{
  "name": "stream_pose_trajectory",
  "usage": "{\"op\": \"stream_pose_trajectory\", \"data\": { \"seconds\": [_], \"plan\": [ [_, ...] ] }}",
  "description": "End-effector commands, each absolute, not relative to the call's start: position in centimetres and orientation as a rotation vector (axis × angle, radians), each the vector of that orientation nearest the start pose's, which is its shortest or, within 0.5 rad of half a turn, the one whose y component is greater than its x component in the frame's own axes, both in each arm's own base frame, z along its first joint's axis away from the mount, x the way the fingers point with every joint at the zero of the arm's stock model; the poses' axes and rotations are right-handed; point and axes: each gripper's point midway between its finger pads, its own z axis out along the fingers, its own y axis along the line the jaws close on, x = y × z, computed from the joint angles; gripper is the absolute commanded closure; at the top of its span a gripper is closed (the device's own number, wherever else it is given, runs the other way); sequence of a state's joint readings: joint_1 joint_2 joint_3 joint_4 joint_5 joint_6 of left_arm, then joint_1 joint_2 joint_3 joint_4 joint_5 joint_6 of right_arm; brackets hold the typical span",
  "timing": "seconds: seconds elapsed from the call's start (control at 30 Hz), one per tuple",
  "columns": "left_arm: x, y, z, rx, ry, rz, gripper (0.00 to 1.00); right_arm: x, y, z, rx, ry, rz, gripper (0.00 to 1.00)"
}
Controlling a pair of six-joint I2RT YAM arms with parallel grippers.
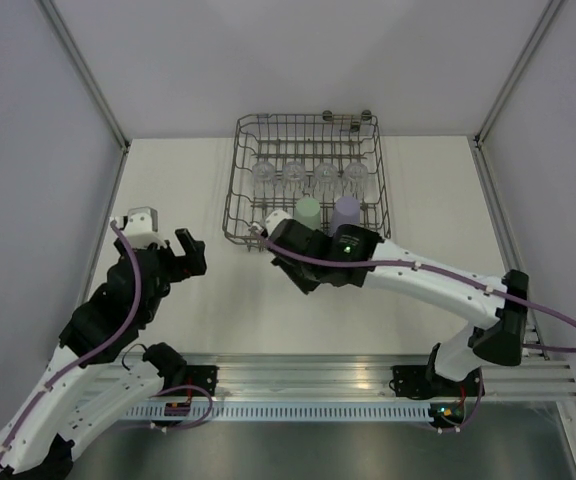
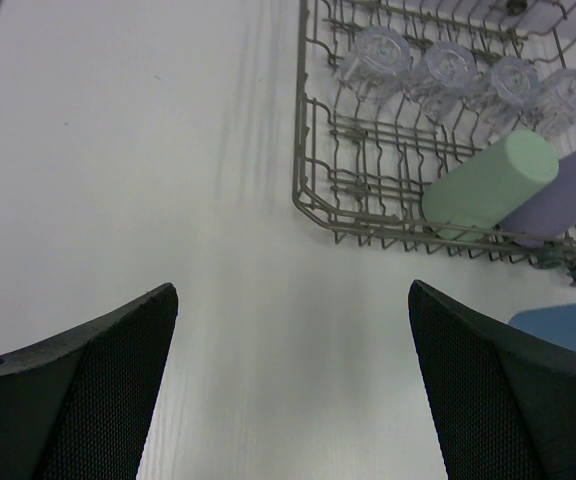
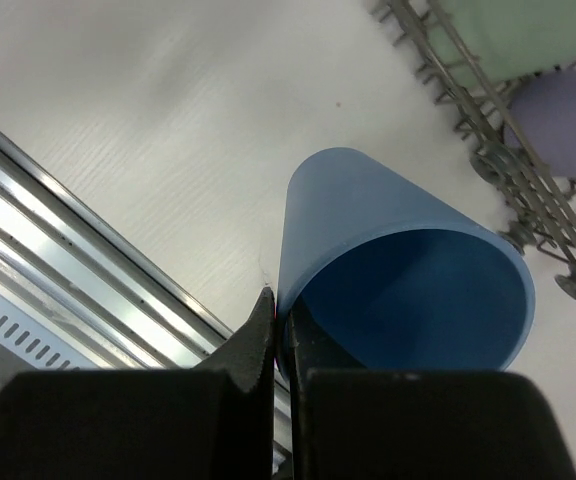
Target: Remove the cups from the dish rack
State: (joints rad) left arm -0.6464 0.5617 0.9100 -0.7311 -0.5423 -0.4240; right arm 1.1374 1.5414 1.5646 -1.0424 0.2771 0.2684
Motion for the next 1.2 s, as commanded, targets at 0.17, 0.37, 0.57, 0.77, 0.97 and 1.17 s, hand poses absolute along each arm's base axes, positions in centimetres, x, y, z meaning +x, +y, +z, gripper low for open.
{"op": "stream_pose_trajectory", "data": {
  "seconds": [0.17,0.37,0.57,0.77,0.97,1.17],
  "plan": [
    [19.2,-0.6,29.2,-0.392,1.735,-0.085,0.00,16.2,37.4,18.9,-1.191,2.291,0.142,1.00],
    [18.2,0.7,29.7,-0.457,1.678,-0.102,0.00,16.3,40.8,16.8,-1.320,2.274,0.165,1.00],
    [17.4,1.4,30.1,-0.499,1.632,-0.141,0.00,17.3,42.7,14.8,-1.392,2.289,0.161,1.00],
    [17.5,1.2,29.9,-0.492,1.639,-0.142,0.00,20.0,43.3,13.1,-1.408,2.342,0.184,0.99],
    [17.6,1.0,29.9,-0.480,1.646,-0.143,0.00,21.3,43.2,11.9,-1.414,2.367,0.153,1.00],
    [17.7,0.9,29.8,-0.476,1.652,-0.141,0.00,22.5,42.9,11.4,-1.406,2.390,0.163,0.93]
  ]
}}
